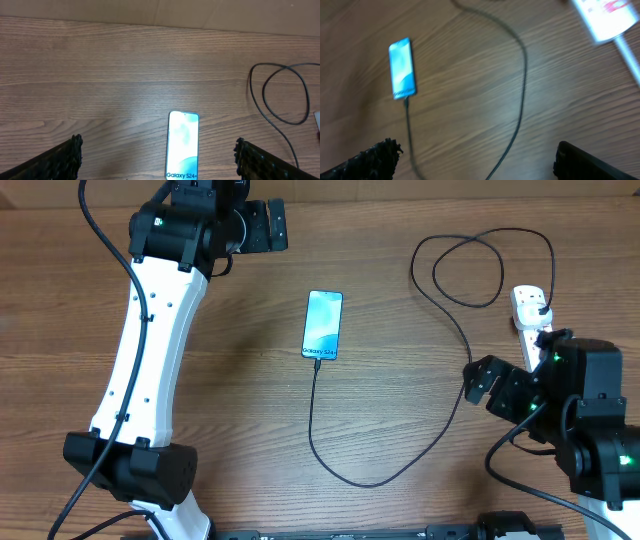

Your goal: Plug charger to phone and switch on socket

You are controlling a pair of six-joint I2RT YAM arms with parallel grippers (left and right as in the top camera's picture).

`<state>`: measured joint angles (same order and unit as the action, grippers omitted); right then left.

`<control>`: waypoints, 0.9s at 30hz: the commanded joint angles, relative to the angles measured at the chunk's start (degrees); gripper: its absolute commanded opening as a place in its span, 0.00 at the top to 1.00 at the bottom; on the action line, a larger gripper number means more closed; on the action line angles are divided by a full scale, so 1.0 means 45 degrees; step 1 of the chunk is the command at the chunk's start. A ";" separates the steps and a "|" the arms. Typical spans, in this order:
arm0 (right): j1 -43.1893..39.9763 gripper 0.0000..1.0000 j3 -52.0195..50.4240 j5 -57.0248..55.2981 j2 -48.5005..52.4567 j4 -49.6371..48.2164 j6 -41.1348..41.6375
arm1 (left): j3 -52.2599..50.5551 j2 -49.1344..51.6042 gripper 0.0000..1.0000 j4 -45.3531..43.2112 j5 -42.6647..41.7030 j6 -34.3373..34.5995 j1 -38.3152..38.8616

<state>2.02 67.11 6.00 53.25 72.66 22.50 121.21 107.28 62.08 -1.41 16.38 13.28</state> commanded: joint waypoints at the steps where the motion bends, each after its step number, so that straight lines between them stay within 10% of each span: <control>1: 0.0121 0.00 -0.0063 0.1025 0.0029 -0.0024 0.0049 | -0.0019 0.0053 0.00 -0.0039 0.0107 -0.0063 0.0034; 18: 0.0121 0.00 -0.0117 0.0889 0.1812 -0.0277 -0.0102 | -0.0019 0.0053 0.00 -0.0039 0.0107 -0.0063 0.0034; 27: 0.0121 0.00 -0.4862 0.3551 -0.2074 -0.6290 -0.4065 | -0.0019 0.0053 0.00 -0.0039 0.0107 -0.0063 0.0034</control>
<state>2.28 52.07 18.15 51.35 49.91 10.24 121.21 107.28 62.11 -1.43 16.38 13.28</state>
